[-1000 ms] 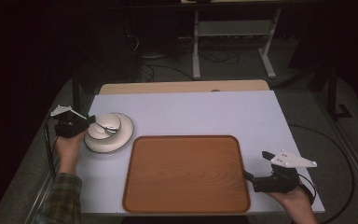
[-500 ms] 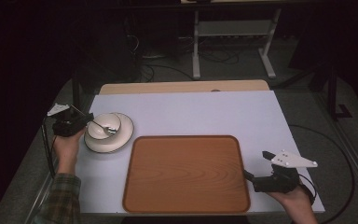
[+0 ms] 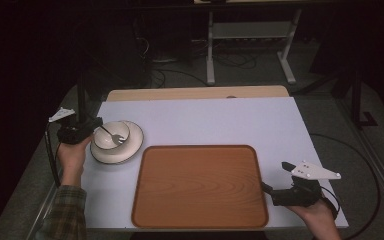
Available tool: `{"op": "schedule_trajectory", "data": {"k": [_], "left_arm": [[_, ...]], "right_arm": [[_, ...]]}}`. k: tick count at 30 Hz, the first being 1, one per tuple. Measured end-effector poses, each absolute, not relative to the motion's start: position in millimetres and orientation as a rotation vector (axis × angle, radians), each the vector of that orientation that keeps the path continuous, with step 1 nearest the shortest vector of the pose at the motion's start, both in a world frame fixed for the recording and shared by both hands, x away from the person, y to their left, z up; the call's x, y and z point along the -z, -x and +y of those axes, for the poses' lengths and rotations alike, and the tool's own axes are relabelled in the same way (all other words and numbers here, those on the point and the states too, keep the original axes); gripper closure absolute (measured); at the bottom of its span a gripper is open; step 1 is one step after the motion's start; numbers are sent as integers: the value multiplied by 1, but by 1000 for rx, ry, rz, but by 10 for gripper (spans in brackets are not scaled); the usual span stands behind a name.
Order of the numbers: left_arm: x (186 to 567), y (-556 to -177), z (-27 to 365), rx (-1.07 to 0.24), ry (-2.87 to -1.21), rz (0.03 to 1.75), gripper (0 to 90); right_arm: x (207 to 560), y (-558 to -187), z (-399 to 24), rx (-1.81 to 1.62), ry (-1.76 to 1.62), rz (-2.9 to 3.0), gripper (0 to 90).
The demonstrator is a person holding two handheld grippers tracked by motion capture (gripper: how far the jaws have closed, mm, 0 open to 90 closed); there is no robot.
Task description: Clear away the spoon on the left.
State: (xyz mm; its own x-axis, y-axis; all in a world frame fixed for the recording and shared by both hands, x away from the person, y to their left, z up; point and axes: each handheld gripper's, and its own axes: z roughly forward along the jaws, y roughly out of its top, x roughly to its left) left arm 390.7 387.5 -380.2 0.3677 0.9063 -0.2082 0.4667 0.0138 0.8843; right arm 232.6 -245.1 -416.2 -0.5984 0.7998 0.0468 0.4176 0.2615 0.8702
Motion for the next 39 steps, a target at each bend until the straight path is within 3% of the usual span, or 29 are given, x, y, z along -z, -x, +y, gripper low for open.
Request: {"op": "schedule_trajectory", "data": {"k": [10,39], "left_arm": [[373,-390,383,-514,-1625,1206,881],[340,-369,384,-566,-1639,1115,882]], "right_arm": [[416,-232,-245,-1281,-1105,2133,18],[415,-232,-246,-1283,-1102,2128,18]]}}
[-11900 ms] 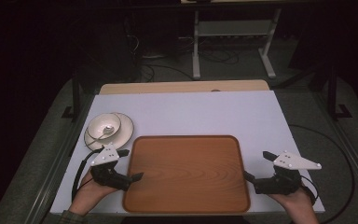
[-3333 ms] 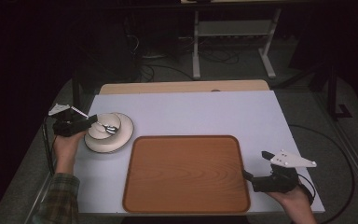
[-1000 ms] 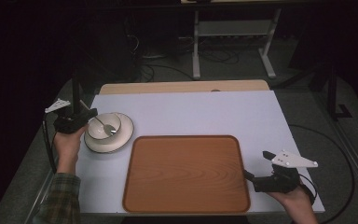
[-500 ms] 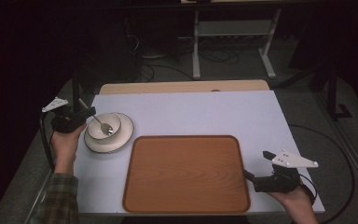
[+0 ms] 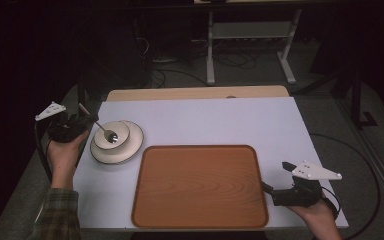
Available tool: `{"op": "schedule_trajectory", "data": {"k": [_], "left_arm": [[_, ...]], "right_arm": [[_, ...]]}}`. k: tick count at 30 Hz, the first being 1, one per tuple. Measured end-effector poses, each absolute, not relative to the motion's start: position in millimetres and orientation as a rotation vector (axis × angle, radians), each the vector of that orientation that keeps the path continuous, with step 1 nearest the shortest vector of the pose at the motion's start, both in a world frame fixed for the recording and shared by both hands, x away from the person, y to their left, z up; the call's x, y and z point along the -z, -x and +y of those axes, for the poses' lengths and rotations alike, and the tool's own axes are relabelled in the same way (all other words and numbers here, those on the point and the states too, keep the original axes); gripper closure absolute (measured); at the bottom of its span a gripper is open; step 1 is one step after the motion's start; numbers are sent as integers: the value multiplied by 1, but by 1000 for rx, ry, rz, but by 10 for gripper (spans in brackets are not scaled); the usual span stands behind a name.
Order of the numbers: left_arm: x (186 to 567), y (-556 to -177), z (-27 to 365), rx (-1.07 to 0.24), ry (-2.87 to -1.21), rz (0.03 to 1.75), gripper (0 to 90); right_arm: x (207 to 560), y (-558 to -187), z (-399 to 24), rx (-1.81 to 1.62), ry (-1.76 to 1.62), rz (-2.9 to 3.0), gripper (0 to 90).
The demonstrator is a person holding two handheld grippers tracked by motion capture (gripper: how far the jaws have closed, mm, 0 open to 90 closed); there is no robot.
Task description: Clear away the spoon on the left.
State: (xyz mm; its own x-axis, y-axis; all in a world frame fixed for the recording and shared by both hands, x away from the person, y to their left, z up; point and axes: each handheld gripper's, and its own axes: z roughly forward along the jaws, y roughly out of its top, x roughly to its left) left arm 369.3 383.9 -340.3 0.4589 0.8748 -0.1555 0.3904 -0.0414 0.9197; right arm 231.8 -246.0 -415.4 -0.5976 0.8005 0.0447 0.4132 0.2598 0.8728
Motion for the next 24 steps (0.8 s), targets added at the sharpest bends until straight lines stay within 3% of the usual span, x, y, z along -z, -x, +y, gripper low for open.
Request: {"op": "schedule_trajectory", "data": {"k": [24], "left_arm": [[309,-343,352,-470,-1712,958,882]], "right_arm": [[415,-231,-247,-1283,-1101,2127,18]]}}
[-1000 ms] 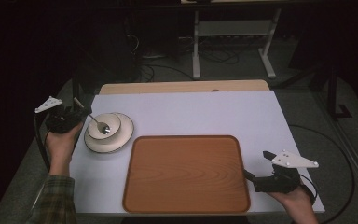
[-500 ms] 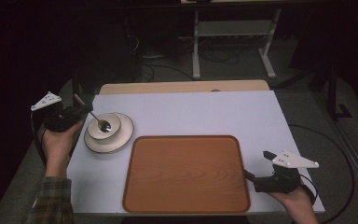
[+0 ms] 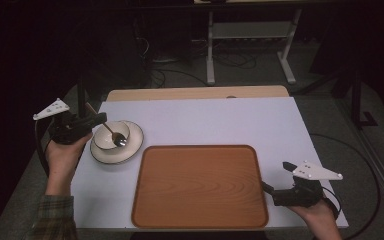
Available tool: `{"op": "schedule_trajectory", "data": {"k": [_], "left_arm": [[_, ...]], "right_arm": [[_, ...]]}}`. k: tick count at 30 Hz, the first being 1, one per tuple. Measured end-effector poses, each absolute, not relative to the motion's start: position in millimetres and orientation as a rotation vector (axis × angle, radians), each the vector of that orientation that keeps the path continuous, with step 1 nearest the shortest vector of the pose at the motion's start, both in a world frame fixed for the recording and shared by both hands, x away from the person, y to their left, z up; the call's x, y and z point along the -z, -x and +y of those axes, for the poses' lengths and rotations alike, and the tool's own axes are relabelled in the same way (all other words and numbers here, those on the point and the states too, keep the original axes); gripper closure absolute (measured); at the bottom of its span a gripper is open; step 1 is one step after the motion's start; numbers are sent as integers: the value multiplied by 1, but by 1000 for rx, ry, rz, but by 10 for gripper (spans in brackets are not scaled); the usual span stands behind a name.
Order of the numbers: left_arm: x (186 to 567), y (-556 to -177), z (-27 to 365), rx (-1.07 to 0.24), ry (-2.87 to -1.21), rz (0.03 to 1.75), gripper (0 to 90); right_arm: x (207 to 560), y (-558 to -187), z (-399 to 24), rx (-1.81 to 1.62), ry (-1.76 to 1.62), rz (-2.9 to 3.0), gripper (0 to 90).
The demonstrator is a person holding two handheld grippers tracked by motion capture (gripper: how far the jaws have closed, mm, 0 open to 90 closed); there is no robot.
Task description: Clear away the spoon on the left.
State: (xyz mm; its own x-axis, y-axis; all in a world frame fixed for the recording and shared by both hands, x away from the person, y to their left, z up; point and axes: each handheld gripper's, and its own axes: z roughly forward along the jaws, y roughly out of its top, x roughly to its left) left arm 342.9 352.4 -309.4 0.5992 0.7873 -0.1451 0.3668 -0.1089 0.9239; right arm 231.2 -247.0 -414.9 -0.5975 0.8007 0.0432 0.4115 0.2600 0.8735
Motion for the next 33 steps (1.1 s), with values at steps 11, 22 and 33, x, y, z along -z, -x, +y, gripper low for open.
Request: {"op": "schedule_trajectory", "data": {"k": [11,22,33], "left_arm": [[307,-332,340,-433,-1730,914,882],[309,-318,326,-386,-1782,872,882],[319,-304,306,-315,-1859,825,882]], "right_arm": [[415,-231,-248,-1288,-1102,2122,18],[414,-231,-248,-1305,-1101,2113,18],[413,-230,-249,-1315,-1098,2107,18]]}}
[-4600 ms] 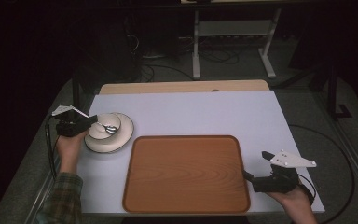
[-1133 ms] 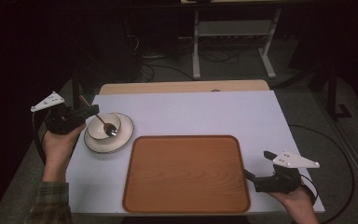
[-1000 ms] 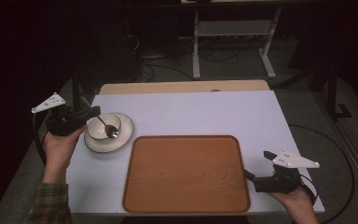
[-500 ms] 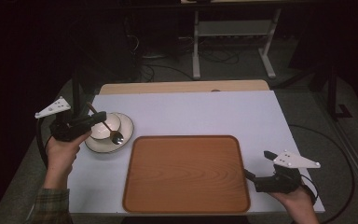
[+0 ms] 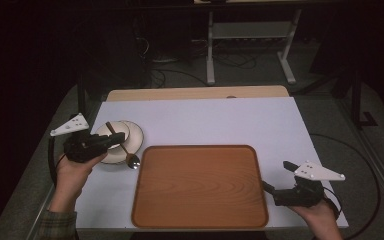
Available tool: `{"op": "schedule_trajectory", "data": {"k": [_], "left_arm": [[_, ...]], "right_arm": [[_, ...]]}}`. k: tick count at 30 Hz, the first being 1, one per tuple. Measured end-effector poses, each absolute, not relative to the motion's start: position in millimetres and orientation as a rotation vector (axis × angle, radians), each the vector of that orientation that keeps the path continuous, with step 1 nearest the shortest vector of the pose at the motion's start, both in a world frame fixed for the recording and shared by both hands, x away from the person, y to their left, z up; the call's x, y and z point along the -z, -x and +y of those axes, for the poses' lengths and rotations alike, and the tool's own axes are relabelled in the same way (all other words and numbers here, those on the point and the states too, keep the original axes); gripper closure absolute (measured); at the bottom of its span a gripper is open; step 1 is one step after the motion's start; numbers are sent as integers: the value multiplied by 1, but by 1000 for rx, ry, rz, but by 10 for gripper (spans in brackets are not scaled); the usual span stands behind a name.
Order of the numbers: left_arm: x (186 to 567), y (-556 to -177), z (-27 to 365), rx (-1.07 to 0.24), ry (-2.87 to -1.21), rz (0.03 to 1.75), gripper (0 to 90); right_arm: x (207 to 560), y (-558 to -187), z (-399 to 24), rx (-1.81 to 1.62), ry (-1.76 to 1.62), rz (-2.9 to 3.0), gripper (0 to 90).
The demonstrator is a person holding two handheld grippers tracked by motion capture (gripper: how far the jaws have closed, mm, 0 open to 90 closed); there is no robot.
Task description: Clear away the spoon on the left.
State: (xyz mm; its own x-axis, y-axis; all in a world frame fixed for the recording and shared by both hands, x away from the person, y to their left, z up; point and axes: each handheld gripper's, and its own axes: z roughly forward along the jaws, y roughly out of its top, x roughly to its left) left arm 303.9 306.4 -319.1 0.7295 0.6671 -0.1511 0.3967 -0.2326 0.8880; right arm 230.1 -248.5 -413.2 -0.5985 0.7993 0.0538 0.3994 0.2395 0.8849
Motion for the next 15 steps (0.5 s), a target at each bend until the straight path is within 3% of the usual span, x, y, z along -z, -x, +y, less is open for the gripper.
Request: {"op": "schedule_trajectory", "data": {"k": [15], "left_arm": [[346,-290,285,-229,-1978,797,882]], "right_arm": [[413,-230,-248,-1310,-1092,2112,18]]}}
